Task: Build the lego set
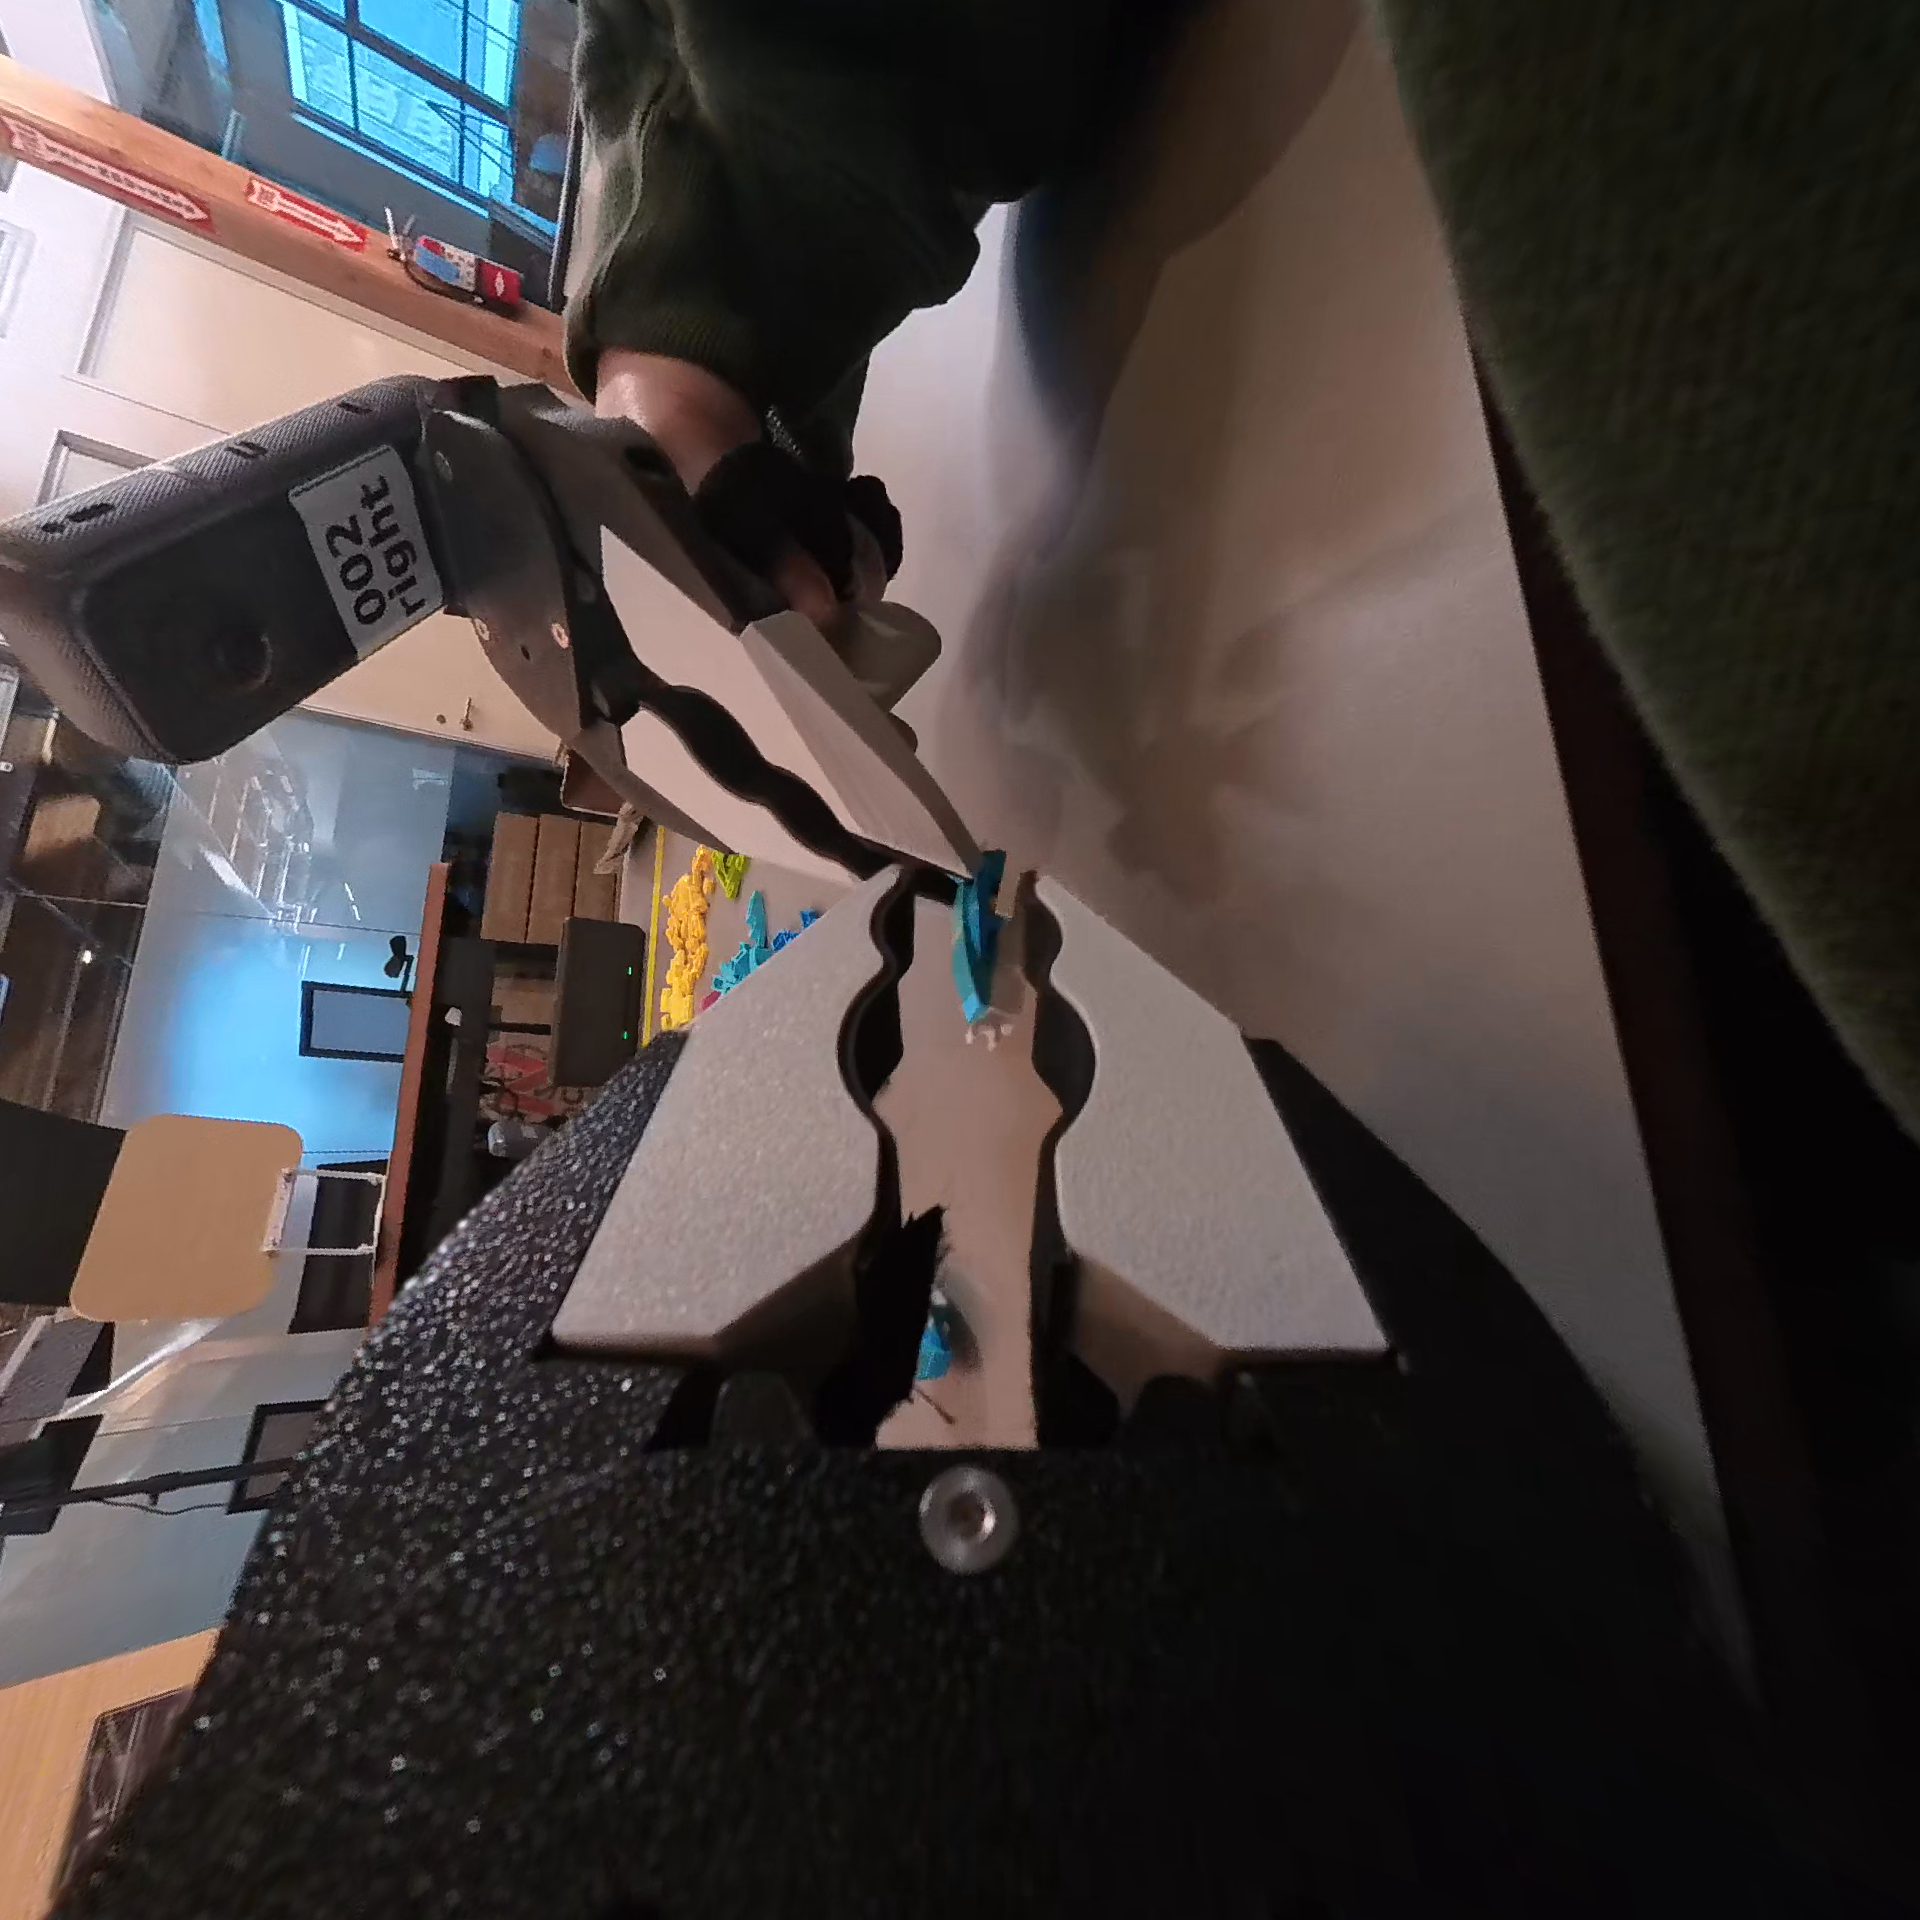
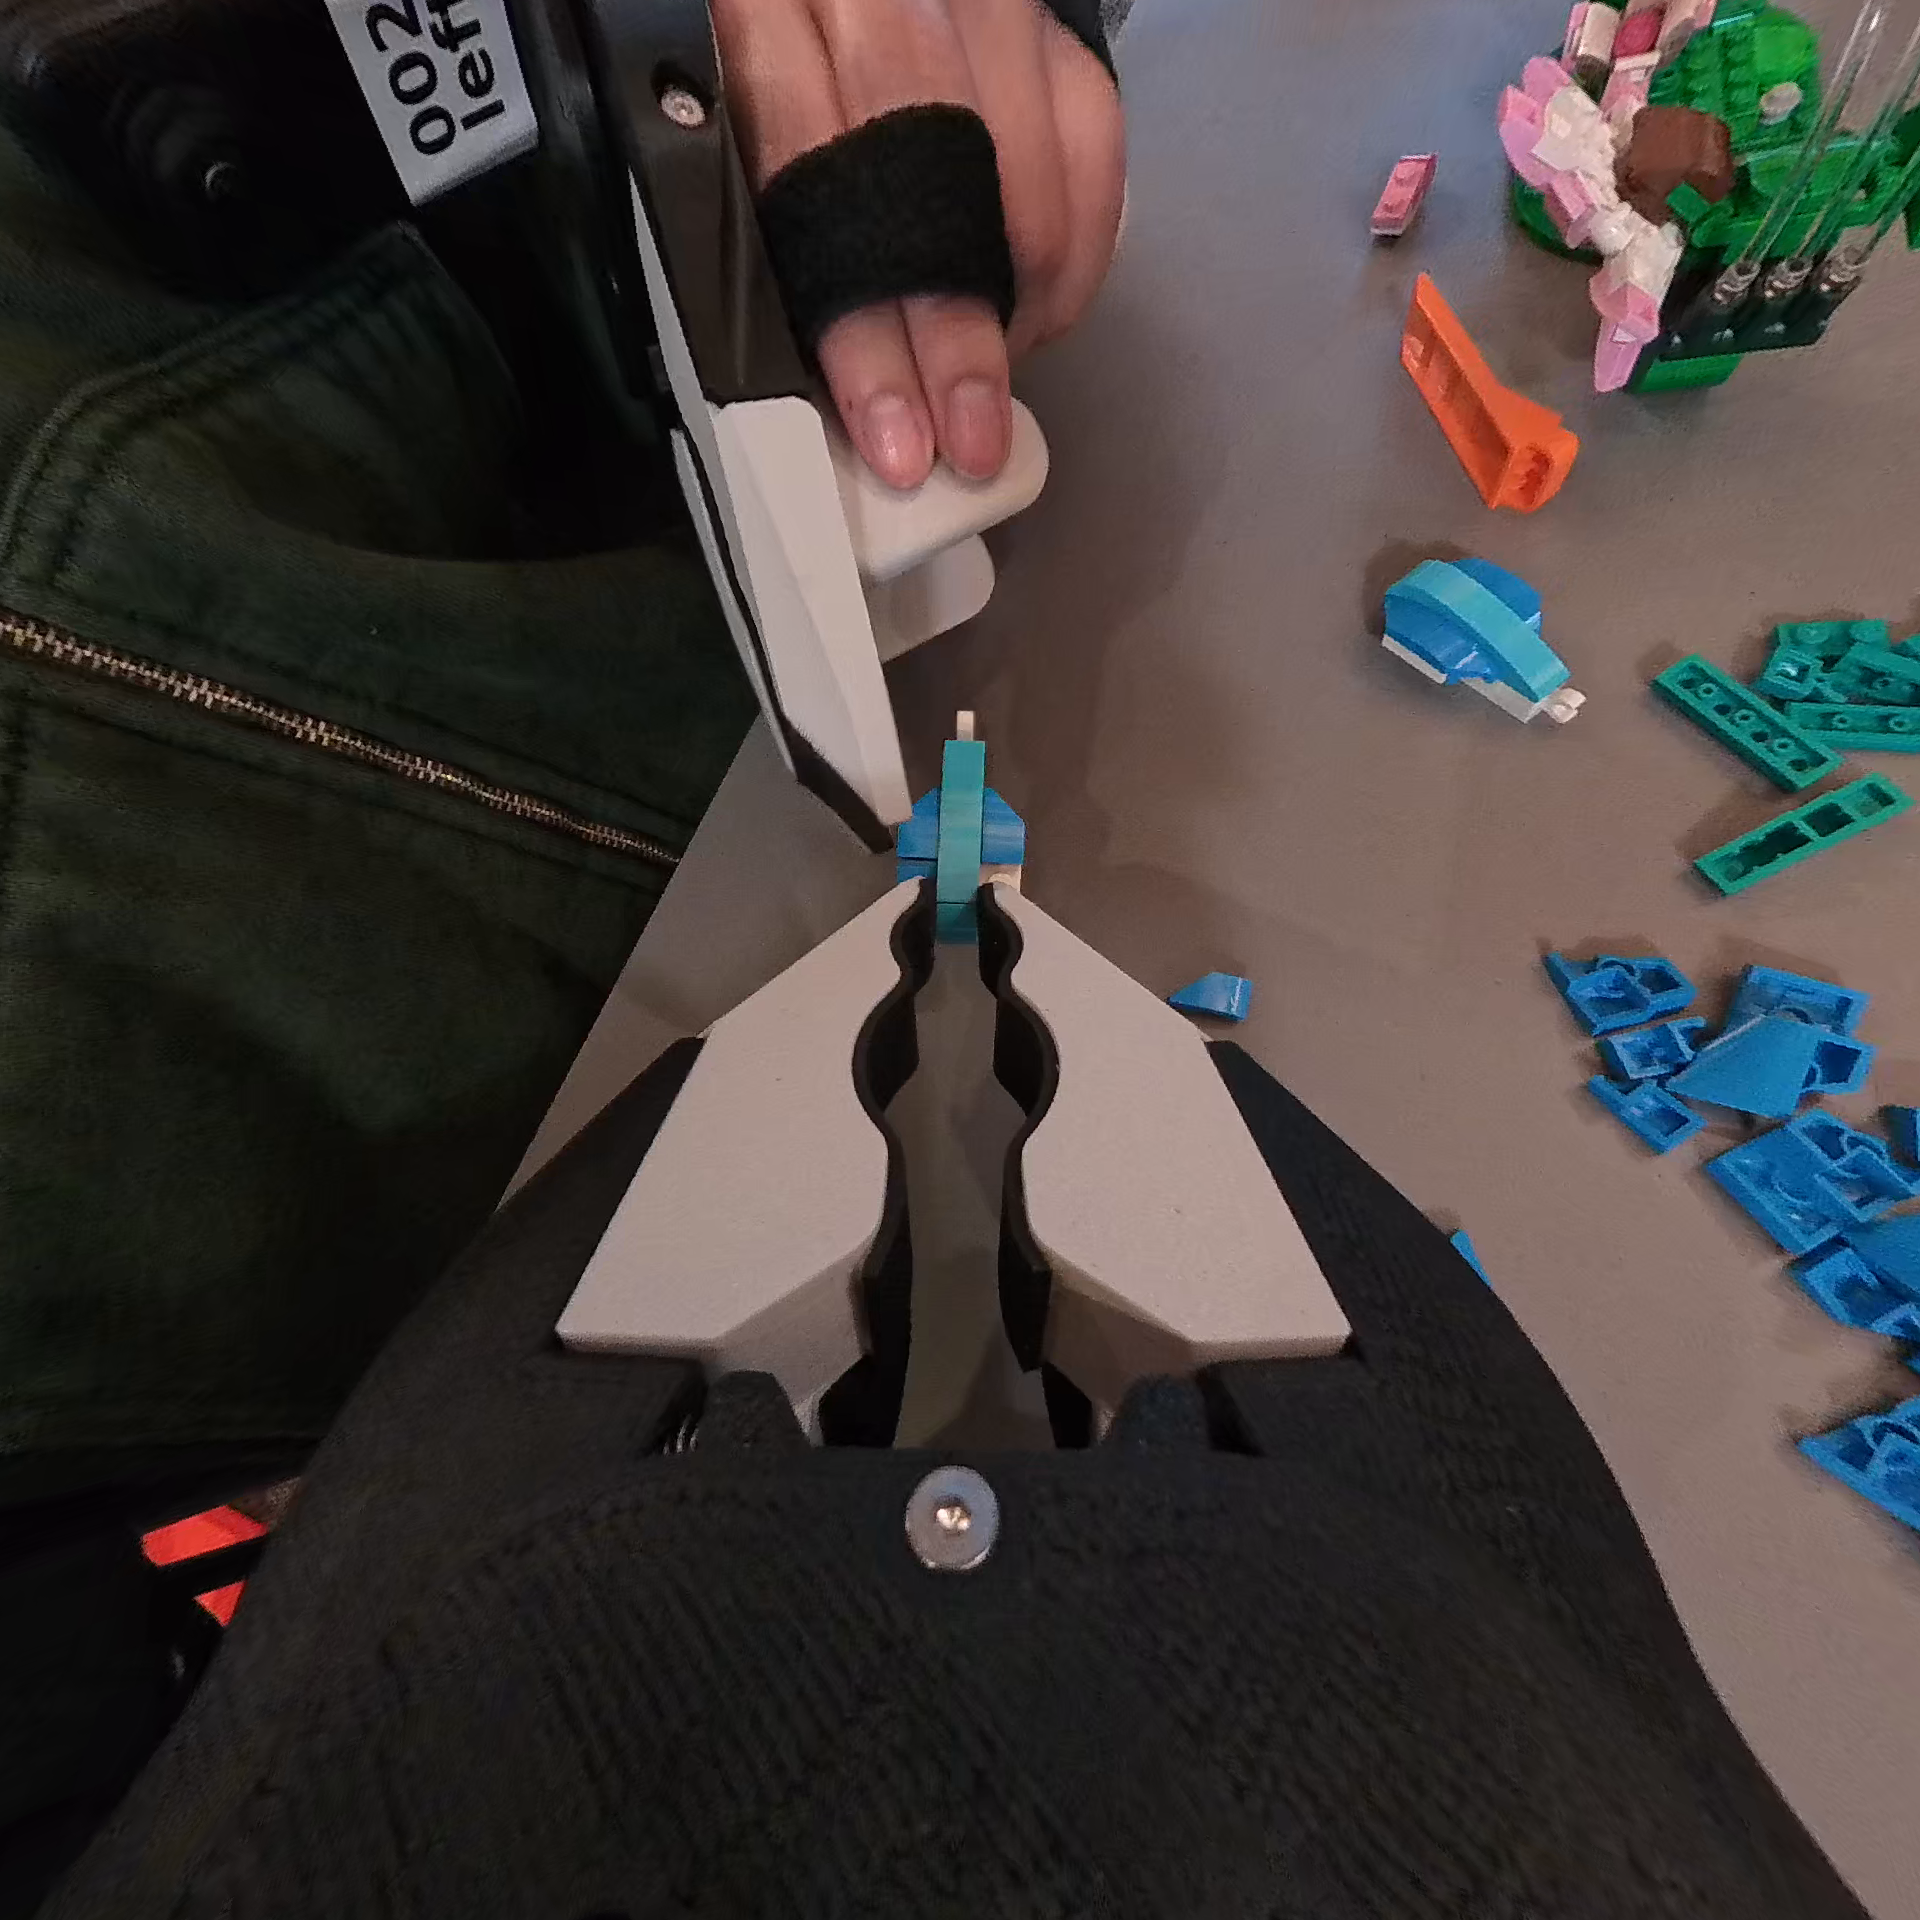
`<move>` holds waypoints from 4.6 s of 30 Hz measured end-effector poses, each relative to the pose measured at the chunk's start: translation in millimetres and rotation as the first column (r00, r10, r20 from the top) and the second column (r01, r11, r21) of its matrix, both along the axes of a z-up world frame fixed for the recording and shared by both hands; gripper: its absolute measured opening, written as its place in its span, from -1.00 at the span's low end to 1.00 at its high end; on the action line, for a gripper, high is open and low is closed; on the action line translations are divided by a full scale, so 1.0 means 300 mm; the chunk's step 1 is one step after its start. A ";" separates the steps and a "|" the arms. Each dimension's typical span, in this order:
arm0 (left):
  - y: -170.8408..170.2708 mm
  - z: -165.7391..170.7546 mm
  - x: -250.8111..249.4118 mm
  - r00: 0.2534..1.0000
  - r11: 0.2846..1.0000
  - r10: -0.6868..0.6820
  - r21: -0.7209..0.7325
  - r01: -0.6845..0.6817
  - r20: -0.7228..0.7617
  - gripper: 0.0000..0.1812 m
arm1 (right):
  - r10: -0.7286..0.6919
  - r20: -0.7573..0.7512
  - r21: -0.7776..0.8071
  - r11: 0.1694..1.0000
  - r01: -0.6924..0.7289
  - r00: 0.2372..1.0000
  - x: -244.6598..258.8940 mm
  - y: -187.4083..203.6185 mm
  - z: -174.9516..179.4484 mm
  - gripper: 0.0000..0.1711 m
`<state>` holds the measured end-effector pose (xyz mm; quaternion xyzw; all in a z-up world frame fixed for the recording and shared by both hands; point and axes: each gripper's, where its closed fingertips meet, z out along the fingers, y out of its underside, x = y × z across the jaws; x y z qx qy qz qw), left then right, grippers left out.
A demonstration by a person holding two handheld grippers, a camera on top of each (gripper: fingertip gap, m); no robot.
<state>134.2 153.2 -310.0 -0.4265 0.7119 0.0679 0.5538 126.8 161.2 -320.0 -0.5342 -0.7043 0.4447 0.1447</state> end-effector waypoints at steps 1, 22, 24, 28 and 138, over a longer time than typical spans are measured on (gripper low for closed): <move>0.001 0.000 -0.002 1.000 1.000 0.000 0.001 0.000 -0.007 -0.82 | 0.000 0.000 0.000 1.000 0.000 1.000 0.001 -0.001 0.001 -0.93; -0.008 -0.022 -0.004 0.996 1.000 -0.016 -0.014 0.014 -0.092 -0.97 | 0.019 -0.009 -0.089 0.996 -0.020 1.000 0.000 -0.025 0.006 -0.93; -0.007 -0.028 -0.006 0.994 1.000 -0.012 -0.021 0.009 -0.111 -0.97 | 0.021 -0.004 -0.090 0.996 -0.021 1.000 -0.001 -0.025 -0.001 -0.93; -0.011 -0.044 -0.006 0.991 0.999 -0.012 -0.043 0.007 -0.130 -0.97 | 0.028 0.015 -0.076 0.997 -0.027 1.000 -0.001 -0.029 -0.018 -0.93; 0.065 0.183 -0.176 0.700 0.907 0.232 -0.410 0.094 0.675 -0.69 | -0.723 0.068 0.326 0.668 0.669 0.688 0.135 0.598 -0.081 -0.98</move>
